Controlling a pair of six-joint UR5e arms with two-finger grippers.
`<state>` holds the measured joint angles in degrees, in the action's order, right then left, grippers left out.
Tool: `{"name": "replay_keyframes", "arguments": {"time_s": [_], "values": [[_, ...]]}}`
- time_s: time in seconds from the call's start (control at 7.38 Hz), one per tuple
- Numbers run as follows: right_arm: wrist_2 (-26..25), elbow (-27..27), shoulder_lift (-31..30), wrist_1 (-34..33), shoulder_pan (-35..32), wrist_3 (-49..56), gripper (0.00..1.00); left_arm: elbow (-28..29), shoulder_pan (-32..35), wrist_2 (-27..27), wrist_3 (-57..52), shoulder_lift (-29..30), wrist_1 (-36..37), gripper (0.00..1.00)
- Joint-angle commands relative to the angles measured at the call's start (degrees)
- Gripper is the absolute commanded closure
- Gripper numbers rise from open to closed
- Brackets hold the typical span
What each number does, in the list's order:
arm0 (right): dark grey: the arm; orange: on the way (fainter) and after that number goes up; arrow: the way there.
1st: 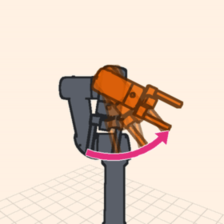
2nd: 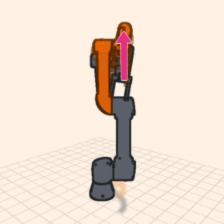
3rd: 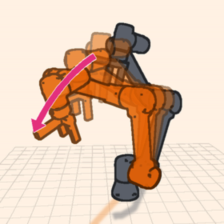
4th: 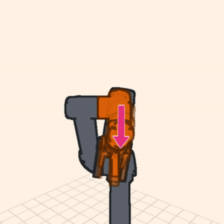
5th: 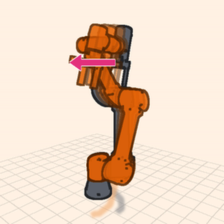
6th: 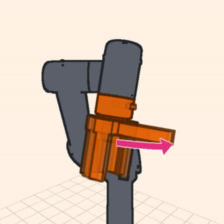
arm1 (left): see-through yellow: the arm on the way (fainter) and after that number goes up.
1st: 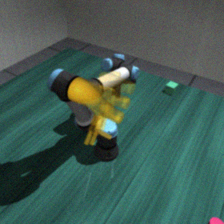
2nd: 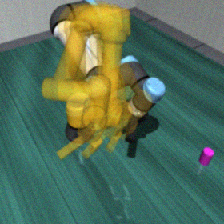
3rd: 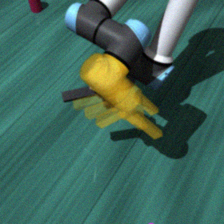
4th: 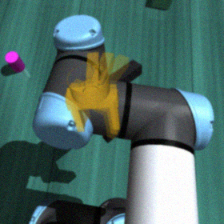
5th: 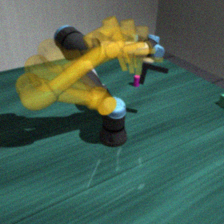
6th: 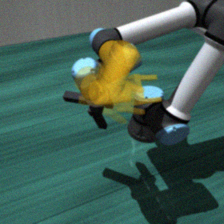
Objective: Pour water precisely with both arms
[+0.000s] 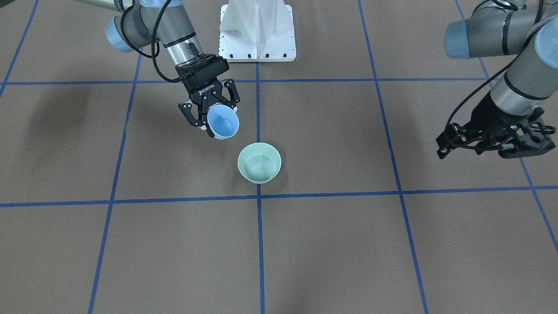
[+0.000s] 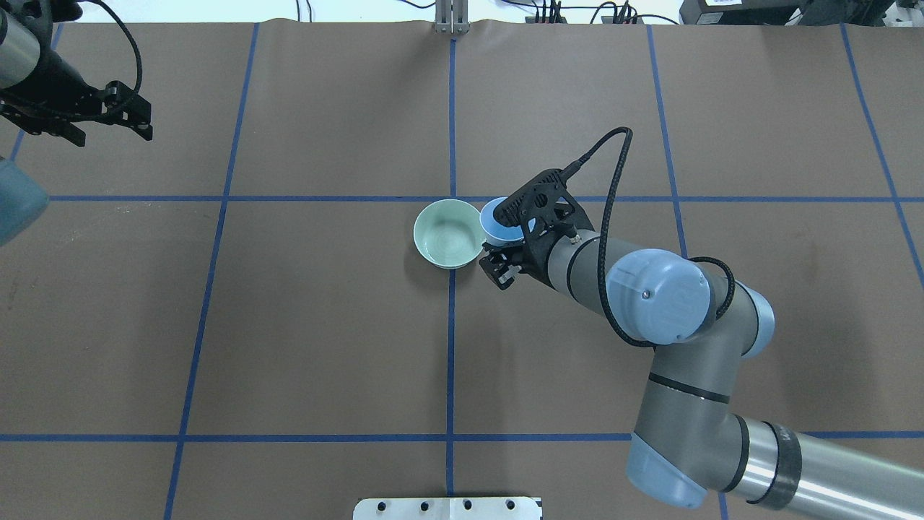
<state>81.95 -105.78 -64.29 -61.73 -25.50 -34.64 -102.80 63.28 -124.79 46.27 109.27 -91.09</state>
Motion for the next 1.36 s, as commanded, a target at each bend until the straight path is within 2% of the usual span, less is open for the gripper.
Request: {"name": "replay_keyframes", "arguments": {"time_s": [0.0, 0.41, 0.54, 0.81, 1.22], "values": [[12.28, 4.49, 5.64, -5.84, -4.8, 0.97, 1.0, 0.67, 0.44, -0.01, -0.13, -0.02, 0.03, 0.0], [14.01, 8.03, 7.51, -6.55, -4.47, 1.15, 1.0, 1.28, 0.62, -0.1, -0.13, -0.02, -0.05, 0.0], [16.29, 8.57, 9.52, -10.13, -4.47, 1.15, 1.0, 1.28, 0.79, -0.1, -0.13, -0.02, -0.05, 0.0], [17.36, 9.18, 13.48, -18.3, -4.47, 3.25, 1.0, 1.46, 1.75, -0.45, -0.47, -0.02, -0.05, 0.0], [20.44, 13.22, 17.44, -24.56, -4.56, 3.44, 1.0, 1.55, 2.02, -0.45, -2.41, -0.02, 0.82, 0.0]]}}
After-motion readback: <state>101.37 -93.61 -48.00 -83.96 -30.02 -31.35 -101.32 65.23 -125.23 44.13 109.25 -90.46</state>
